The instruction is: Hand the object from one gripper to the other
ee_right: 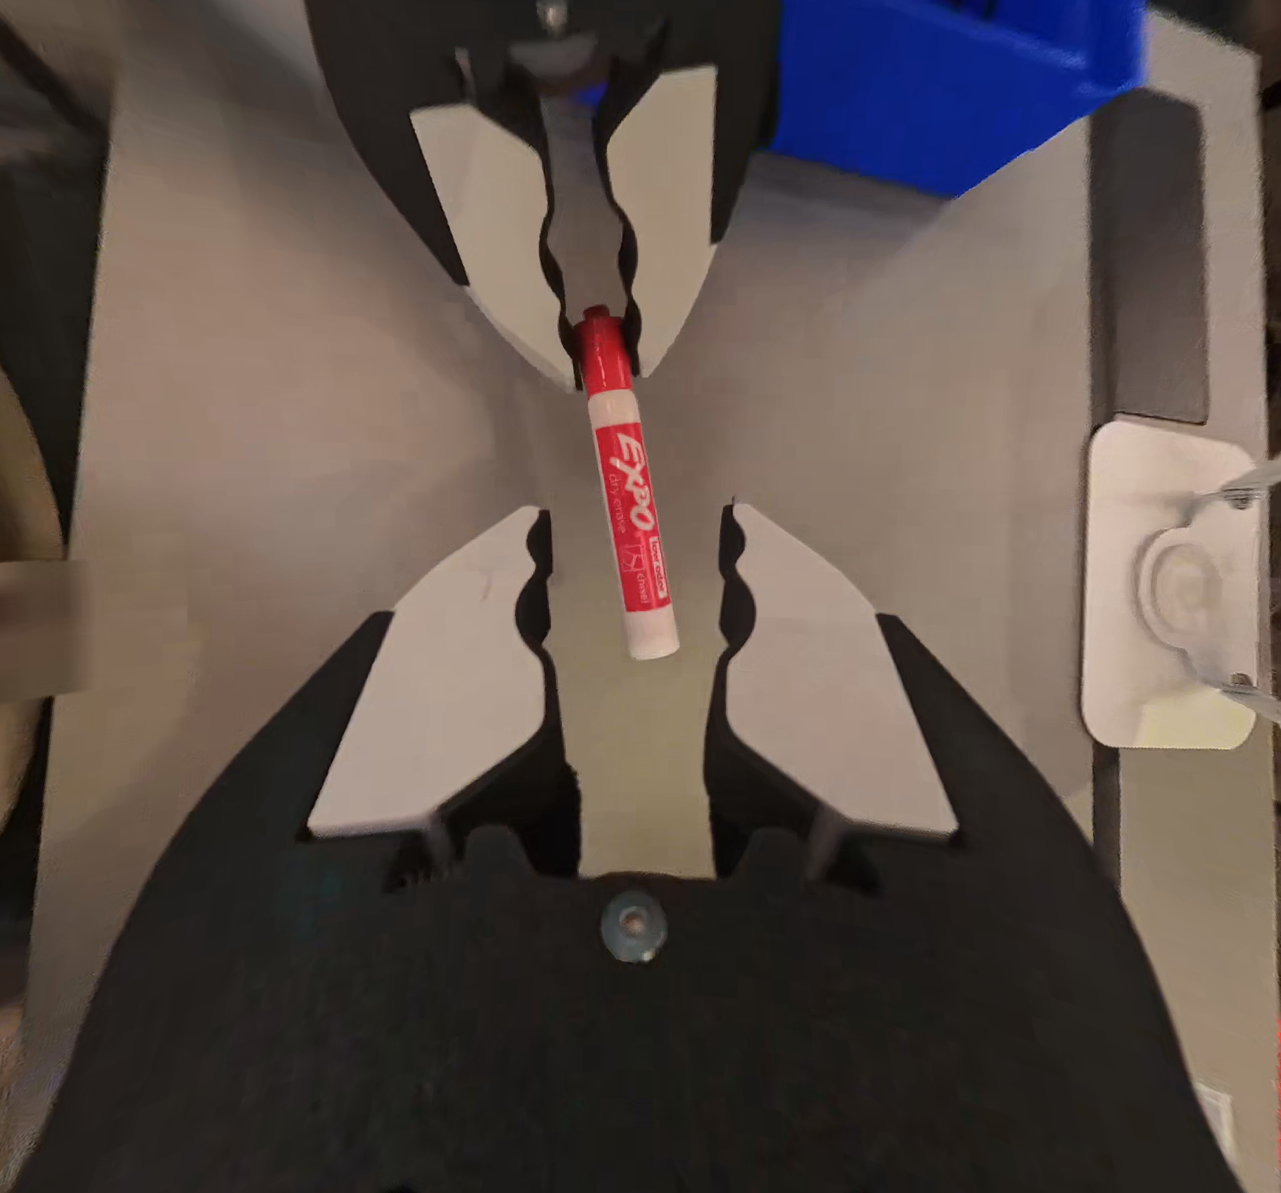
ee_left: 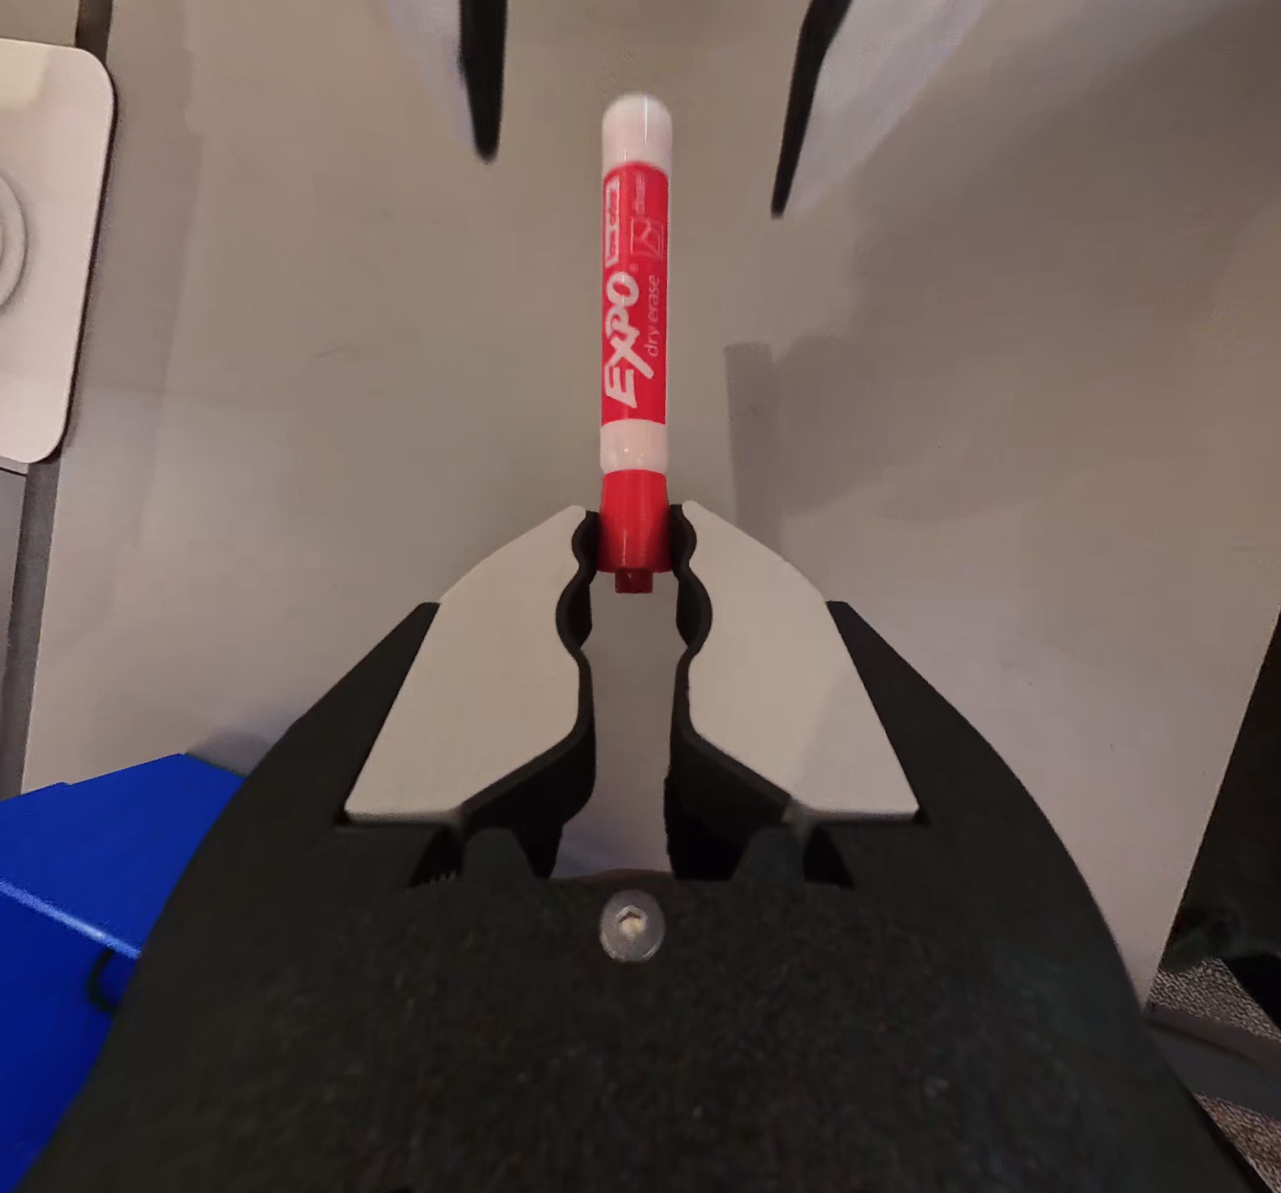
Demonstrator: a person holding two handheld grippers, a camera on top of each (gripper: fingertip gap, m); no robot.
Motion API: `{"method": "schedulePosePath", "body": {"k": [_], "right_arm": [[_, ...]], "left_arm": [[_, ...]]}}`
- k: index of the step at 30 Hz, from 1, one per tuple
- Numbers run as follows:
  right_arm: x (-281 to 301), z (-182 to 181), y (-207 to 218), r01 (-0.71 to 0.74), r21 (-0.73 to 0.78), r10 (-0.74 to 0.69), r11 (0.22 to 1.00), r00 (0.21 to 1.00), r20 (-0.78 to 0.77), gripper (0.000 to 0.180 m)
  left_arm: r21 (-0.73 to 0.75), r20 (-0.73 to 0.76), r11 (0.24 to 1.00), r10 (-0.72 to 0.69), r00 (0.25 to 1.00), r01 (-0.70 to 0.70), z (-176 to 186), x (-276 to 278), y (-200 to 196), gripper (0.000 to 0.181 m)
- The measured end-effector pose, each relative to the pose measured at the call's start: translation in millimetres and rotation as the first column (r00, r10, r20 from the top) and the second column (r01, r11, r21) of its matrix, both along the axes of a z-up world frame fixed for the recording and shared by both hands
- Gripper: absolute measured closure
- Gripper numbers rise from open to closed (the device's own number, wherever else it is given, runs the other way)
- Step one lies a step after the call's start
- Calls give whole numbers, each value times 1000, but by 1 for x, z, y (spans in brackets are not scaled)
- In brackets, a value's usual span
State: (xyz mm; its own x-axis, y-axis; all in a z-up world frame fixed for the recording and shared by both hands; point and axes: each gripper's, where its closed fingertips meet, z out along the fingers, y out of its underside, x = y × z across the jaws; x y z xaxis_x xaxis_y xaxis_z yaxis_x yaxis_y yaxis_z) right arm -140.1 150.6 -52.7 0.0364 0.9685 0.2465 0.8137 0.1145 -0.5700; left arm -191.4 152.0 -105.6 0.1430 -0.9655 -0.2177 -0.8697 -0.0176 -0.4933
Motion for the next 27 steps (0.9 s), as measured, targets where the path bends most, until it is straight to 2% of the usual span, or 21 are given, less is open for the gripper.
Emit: {"method": "schedulePosePath", "body": {"k": [2,6,8,9,12,16,19,21,23,24,27], "right_arm": [[-6,-17,3,-16,24,14,1000,998,58,131],[-21,-48,3,-45,22,44,999,997,60,131],[-26,-59,4,-53,27,51,998,996,69,145],[-27,-62,5,-61,34,59,998,995,76,160],[-29,-63,7,-52,52,47,997,995,88,160],[-26,-59,8,-44,59,40,997,997,71,161],[-18,-46,13,9,82,-9,997,1000,1,160],[-13,-32,15,63,59,-55,996,991,-121,160],[-10,-10,16,115,9,-106,993,941,-322,161],[-10,4,15,121,-40,-126,992,888,-443,161],[-9,46,6,22,-200,-171,980,617,-768,160]], "left_arm": [[-8,6,1000,-9,1000,9,0,0,-3,162],[-42,47,999,-18,999,20,1,-1,-7,162],[-58,76,998,-22,997,26,4,-1,-8,162],[-60,84,998,-22,996,27,5,-1,-8,162],[-48,74,999,-18,997,21,6,-2,-6,161],[-51,150,998,-16,989,23,18,5,-6,161],[-60,295,998,16,955,2,38,10,-7,139],[-67,404,997,61,913,-37,52,4,-3,129],[-115,503,989,137,853,-91,56,-5,0,129],[-162,554,982,171,815,-97,54,-6,-2,129],[-241,647,968,219,731,-77,34,-3,-16,130]]}}
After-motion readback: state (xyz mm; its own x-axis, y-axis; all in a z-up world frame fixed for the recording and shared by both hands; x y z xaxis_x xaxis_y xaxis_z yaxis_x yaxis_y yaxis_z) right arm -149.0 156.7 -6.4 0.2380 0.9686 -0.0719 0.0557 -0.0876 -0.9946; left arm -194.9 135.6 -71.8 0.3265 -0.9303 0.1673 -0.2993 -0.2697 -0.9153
